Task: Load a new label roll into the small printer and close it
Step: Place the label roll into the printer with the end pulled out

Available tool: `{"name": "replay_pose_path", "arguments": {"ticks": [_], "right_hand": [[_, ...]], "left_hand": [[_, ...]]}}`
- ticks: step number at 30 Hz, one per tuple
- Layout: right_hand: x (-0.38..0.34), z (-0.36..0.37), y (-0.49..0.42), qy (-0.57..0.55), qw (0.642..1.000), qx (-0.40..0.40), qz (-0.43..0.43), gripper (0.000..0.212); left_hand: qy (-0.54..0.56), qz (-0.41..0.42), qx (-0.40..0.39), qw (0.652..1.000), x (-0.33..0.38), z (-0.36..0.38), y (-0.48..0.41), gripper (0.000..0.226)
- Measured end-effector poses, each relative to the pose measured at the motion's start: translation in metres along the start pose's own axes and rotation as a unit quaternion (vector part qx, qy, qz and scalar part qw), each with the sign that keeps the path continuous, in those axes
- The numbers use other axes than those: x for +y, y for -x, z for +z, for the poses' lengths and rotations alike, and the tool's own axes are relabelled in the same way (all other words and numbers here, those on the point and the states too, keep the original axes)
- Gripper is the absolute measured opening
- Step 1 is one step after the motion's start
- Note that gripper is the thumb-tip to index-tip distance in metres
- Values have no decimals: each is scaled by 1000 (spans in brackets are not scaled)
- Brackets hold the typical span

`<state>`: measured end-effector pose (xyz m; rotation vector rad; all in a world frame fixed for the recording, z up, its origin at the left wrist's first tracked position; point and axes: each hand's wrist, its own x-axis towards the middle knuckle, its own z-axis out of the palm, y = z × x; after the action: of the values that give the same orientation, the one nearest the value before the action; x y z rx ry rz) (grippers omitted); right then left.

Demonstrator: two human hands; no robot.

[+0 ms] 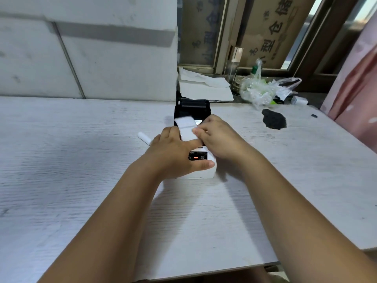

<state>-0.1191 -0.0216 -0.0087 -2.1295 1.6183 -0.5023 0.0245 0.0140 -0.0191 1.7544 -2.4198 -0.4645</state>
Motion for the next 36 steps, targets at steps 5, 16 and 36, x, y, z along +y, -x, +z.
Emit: {"name": "replay_pose_path", "arguments": {"ticks": [5, 16, 36], "right_hand": [[5, 13, 4, -135, 986, 82, 55, 25], [17, 20, 6, -244, 966, 62, 56, 19], [20, 17, 9, -341, 936, 58, 60, 21]], "left_hand": [[2, 1, 8, 1000, 1, 1, 0, 60], [-22, -10, 10, 1000, 3, 5, 0, 63], [331, -44, 258, 907, -5, 5, -12, 54]]}}
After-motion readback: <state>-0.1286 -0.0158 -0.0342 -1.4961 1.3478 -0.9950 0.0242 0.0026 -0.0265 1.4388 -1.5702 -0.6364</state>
